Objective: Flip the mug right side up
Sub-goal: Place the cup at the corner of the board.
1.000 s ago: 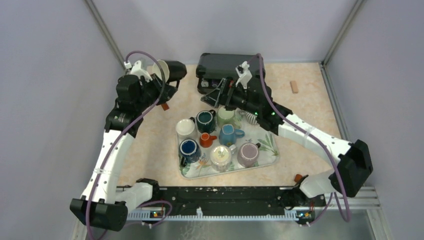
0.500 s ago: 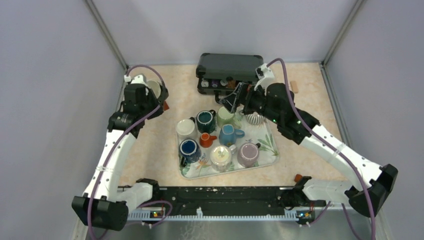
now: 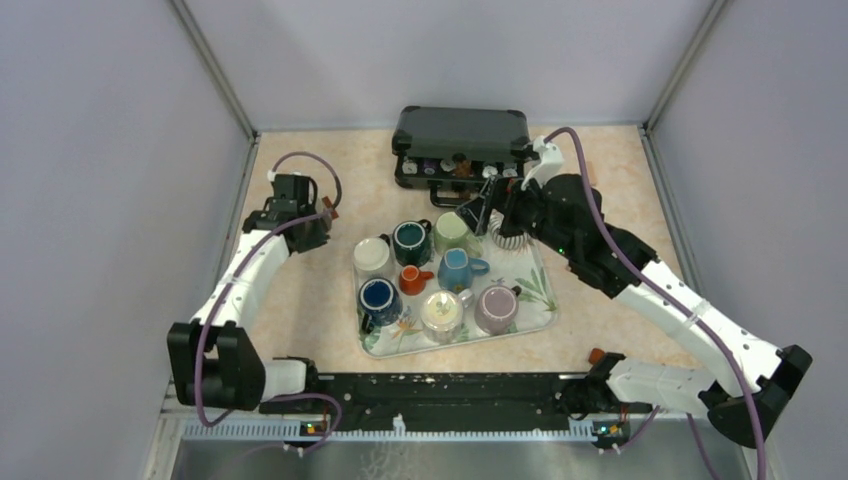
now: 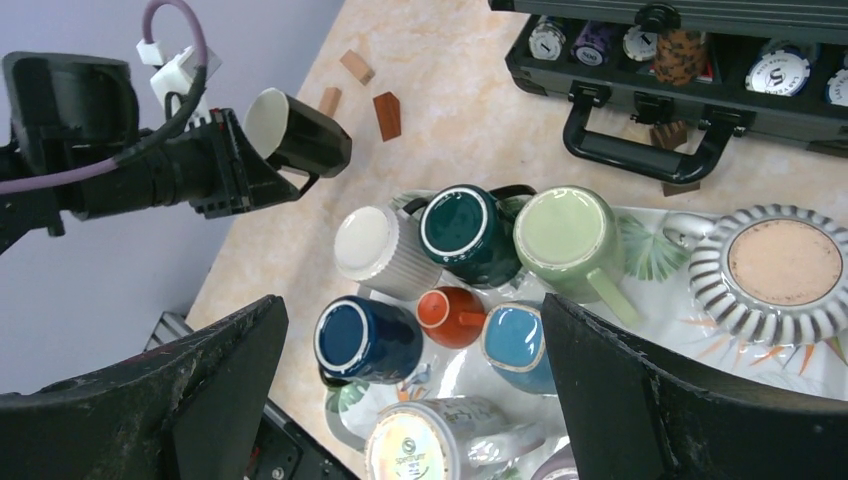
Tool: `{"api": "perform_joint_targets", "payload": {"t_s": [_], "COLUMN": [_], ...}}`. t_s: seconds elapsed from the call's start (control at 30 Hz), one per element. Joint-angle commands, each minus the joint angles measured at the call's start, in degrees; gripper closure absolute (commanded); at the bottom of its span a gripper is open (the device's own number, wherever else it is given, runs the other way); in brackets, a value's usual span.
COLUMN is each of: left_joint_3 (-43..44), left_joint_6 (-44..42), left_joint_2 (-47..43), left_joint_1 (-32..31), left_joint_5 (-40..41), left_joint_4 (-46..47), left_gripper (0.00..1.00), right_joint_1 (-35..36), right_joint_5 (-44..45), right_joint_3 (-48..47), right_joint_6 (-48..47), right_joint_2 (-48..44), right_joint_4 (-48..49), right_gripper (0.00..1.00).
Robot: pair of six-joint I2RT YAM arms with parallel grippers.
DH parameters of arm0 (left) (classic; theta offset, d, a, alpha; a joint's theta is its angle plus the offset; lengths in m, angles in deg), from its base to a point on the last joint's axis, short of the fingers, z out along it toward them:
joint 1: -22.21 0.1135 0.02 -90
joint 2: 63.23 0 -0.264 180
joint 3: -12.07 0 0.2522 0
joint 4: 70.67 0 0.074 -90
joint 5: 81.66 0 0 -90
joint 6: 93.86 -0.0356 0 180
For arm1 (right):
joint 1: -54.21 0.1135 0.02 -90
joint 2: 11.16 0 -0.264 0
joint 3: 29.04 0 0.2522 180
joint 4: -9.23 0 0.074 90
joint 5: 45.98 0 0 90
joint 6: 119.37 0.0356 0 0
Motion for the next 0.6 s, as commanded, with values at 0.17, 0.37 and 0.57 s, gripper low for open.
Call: {"api": "perform_joint_targets", "payload": {"t_s": [0.17,0.37,0.57], "left_joint_3": [0.1,-0.7,-0.2], "left_joint_6": [-2.9,-3.9,-4.5], "left_joint_2": [6.0,9.6,12.7], "left_joint_1": [3.1,4.4,5.1], "left_joint_5": [2.0,1.9,1.5], "left_joint_4": [9.5,12.2,12.1], "left_gripper": [1.00,1.00,1.00], "right_joint_1": [0.7,0.7,0.7], "right_joint_5": [0.0,-0.1,-1.0], "right_joint_3": [0.5,1.1,1.5], "right_joint_6": [-1.7,-2.0,-2.4], "right_joint_2": [-2.5,-2.9,-3.0], "right_joint_4": [-1.5,-1.7,-1.6], "right_gripper": [0.01,0.01,0.01]}}
